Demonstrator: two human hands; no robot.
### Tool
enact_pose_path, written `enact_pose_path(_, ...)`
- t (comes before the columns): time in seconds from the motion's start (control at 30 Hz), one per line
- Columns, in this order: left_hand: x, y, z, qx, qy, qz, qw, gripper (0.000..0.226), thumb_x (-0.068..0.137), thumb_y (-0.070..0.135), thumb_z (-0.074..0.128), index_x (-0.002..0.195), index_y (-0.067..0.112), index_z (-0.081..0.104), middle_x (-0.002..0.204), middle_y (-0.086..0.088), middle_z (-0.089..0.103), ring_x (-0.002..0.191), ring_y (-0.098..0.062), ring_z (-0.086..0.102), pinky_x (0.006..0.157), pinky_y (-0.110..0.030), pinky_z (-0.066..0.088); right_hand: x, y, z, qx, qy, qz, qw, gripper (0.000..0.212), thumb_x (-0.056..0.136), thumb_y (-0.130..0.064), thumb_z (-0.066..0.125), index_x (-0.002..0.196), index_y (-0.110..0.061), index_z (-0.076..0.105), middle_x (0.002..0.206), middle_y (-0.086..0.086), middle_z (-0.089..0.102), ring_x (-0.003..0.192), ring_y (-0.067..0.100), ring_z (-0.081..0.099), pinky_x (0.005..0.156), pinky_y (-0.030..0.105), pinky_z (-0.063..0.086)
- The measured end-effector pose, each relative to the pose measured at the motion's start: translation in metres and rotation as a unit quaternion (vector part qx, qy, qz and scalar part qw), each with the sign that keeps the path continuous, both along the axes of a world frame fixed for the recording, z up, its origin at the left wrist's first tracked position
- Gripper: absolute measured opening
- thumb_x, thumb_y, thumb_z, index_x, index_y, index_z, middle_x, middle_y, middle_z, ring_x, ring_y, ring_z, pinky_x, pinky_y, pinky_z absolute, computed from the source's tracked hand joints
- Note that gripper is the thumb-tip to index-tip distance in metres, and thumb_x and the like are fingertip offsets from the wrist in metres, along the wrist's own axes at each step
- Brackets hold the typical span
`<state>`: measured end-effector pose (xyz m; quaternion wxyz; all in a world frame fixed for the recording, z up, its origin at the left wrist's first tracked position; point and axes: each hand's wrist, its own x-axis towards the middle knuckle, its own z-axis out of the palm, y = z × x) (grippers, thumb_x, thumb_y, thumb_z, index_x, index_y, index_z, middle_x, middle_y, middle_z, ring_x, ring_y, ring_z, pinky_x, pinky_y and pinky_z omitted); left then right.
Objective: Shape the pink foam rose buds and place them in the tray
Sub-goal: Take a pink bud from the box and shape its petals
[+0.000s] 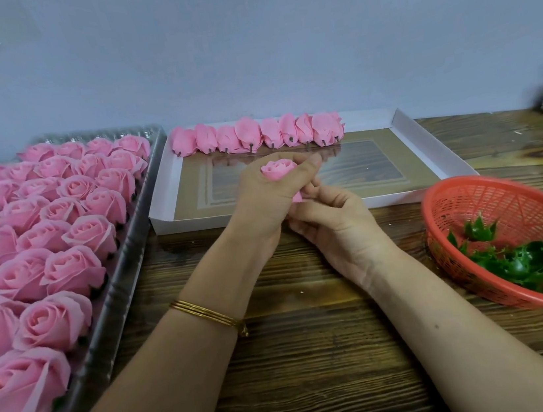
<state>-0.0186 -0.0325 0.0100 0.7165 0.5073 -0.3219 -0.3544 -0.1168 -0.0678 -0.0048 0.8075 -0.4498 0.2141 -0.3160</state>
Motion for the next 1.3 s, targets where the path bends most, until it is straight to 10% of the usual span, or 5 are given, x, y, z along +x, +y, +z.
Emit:
enact_pose_path(0.23, -0.001, -0.002, -0.005, 0.006, -0.021, -0.002, 1.0, 0.025, 0.08, 0.007, 0.076, 0.062, 0.022, 0.069, 0.054, -0.002, 0.059, 0.049, -0.012, 0.058, 0.05, -0.023, 0.051, 0.003, 0.008, -0.002, -0.061, 0.049, -0.059, 0.995, 0.033, 0.076, 0.015, 0.067, 0.108, 0.008, 0.064, 0.093, 0.021, 0.064, 0.095, 0.031, 0.059, 0.105, 0.05, 0.044)
enact_pose_path(0.53, 0.006, 0.004, -0.003, -0.002, -0.072, -0.073, 0.995, 0.009, 0.075, 0.021, 0.074, 0.068, 0.019, 0.069, 0.058, 0.0, 0.06, 0.051, -0.01, 0.054, 0.046, -0.019, 0.043, 0.001, 0.0, -0.001, -0.023, 0.033, -0.002, 0.999, 0.028, 0.083, 0.014, 0.057, 0.067, -0.007, 0.067, 0.063, 0.005, 0.058, 0.062, 0.013, 0.05, 0.058, 0.017, 0.045)
enact_pose_path(0.97, 0.002, 0.0, -0.006, 0.003, -0.074, -0.028, 0.997, 0.009, 0.07, 0.021, 0.076, 0.063, 0.023, 0.071, 0.054, 0.001, 0.06, 0.052, -0.011, 0.057, 0.054, -0.023, 0.05, 0.003, 0.001, -0.004, -0.032, 0.037, -0.027, 0.998, 0.024, 0.081, 0.014, 0.063, 0.102, 0.003, 0.063, 0.071, 0.009, 0.06, 0.067, 0.015, 0.057, 0.06, 0.017, 0.05)
enact_pose_path(1.3, 0.003, 0.005, -0.004, 0.002, -0.064, -0.079, 0.995, 0.009, 0.078, 0.017, 0.074, 0.07, 0.02, 0.07, 0.064, -0.001, 0.065, 0.056, -0.008, 0.059, 0.053, -0.024, 0.045, -0.002, -0.005, -0.002, 0.014, 0.026, 0.035, 0.999, 0.017, 0.087, 0.006, 0.056, 0.076, -0.005, 0.064, 0.065, 0.006, 0.061, 0.062, 0.012, 0.057, 0.059, 0.016, 0.051)
